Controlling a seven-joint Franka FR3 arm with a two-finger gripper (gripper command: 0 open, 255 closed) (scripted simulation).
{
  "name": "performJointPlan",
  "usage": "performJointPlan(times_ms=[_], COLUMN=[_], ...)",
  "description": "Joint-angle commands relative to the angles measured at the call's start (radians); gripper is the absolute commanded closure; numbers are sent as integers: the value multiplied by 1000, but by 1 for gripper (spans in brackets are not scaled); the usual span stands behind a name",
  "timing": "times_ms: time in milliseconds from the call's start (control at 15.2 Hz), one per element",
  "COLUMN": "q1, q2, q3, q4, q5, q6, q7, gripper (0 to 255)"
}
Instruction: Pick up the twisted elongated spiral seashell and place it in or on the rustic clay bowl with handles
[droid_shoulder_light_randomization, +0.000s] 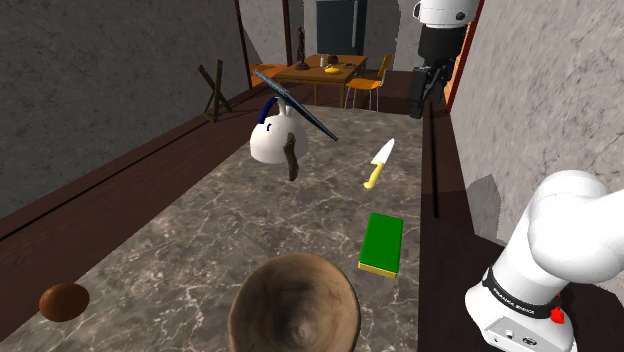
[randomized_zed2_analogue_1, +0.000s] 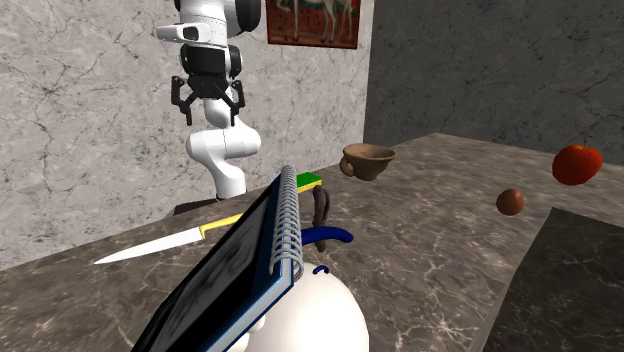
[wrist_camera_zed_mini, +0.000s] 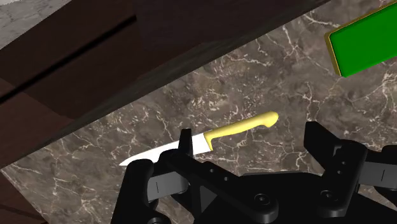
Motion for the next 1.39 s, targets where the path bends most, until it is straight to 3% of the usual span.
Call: performJointPlan(times_ms=[0, 660, 1320], q1=[0, 30, 57], q2=[0, 323, 693], q3=[0, 141, 262], q4=[0, 169, 468], q5=[0, 12, -75], q6=[0, 148, 193], q7=[0, 142, 294], gripper=[0, 0, 0])
